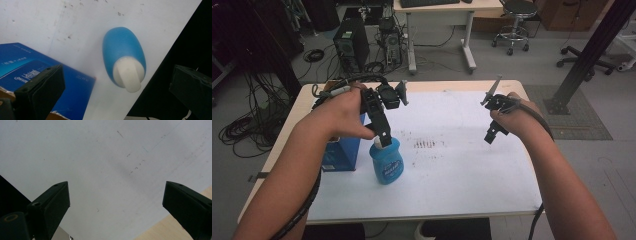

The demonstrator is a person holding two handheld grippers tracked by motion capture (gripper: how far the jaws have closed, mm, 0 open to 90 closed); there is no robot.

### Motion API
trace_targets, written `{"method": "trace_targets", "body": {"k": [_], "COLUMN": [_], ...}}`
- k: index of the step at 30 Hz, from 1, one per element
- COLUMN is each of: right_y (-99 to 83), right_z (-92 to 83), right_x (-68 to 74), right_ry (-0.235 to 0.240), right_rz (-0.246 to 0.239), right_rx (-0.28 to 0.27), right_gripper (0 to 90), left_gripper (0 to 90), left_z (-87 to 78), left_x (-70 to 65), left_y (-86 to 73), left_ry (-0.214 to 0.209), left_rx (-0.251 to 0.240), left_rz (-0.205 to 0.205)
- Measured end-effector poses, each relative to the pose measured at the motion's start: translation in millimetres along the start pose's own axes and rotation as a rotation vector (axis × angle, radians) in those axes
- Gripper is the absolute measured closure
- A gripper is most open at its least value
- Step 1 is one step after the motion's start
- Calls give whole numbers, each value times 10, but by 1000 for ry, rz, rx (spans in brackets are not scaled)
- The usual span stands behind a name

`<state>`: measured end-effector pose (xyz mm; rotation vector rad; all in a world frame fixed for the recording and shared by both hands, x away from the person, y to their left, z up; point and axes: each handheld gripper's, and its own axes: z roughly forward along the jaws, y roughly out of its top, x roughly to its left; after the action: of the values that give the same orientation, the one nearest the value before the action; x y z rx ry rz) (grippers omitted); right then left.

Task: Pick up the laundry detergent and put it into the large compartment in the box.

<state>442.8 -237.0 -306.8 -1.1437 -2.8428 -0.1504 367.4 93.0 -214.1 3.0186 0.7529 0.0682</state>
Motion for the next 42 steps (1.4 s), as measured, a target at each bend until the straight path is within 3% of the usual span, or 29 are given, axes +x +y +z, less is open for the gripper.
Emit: {"method": "trace_targets", "body": {"k": [4, 7, 11, 16, 27, 42], "right_y": [-8, -15, -13, -8, 8, 38], "right_z": [16, 31, 52, 69, 88, 144], "right_x": [-9, -15, -14, -13, -16, -14], "right_ry": [2, 5, 4, 6, 8, 8], "right_rz": [3, 5, 9, 6, 4, -1], "right_rx": [3, 5, 8, 7, 11, 19], "right_gripper": [72, 72, 72, 72, 72, 72], "left_gripper": [2, 3, 3, 3, 3, 2], "left_z": [57, 126, 219, 293, 463, 645], "left_x": [-14, -17, -14, -29, -90, -125], "left_y": [6, 0, 6, 6, 10, -10], "left_ry": [17, -5, -1, -18, -4, 0], "left_rx": [11, -2, 23, 15, 25, 34], "left_rz": [-8, -16, -7, -9, -20, -69]}}
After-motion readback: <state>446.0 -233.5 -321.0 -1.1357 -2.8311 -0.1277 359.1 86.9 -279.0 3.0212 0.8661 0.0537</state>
